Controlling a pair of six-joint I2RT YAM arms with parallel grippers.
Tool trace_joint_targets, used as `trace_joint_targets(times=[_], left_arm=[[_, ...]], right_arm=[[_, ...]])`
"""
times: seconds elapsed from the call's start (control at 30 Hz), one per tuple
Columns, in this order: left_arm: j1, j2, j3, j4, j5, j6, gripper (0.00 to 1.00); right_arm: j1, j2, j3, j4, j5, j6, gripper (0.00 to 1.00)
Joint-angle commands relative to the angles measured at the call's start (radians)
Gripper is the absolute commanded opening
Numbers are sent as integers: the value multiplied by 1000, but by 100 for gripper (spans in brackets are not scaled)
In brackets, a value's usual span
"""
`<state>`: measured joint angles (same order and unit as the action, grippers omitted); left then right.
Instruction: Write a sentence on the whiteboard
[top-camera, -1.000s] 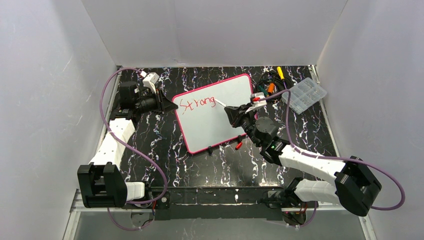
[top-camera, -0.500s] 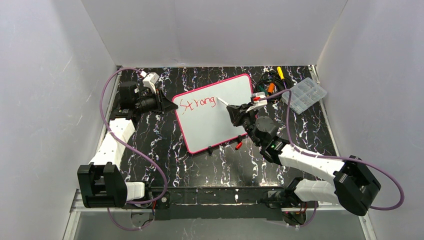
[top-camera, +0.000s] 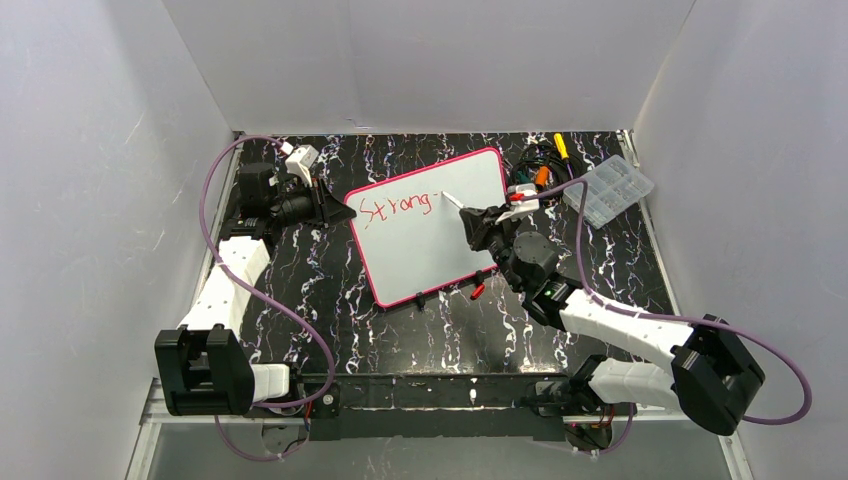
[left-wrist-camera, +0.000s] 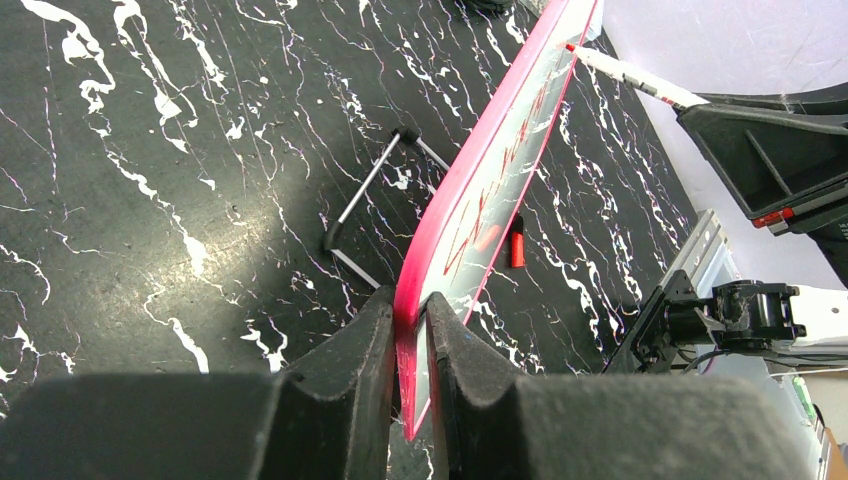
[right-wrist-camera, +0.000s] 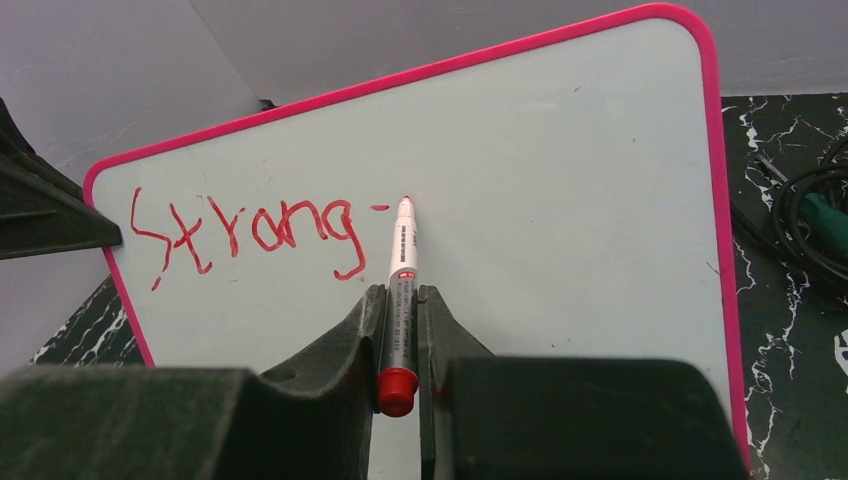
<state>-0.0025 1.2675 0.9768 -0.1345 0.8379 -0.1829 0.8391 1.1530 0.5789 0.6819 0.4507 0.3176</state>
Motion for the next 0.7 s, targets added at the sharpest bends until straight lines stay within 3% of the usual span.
trace_joint_targets(times=[0.0,0.67], left_arm=[[-11,-32,-10,-22,20,12,0],[-11,-31,-9,-22,21,13,0]], right_arm=[[-8,2,35,52,19,-21,1],[-9,50,67,71,-55,-28,1]])
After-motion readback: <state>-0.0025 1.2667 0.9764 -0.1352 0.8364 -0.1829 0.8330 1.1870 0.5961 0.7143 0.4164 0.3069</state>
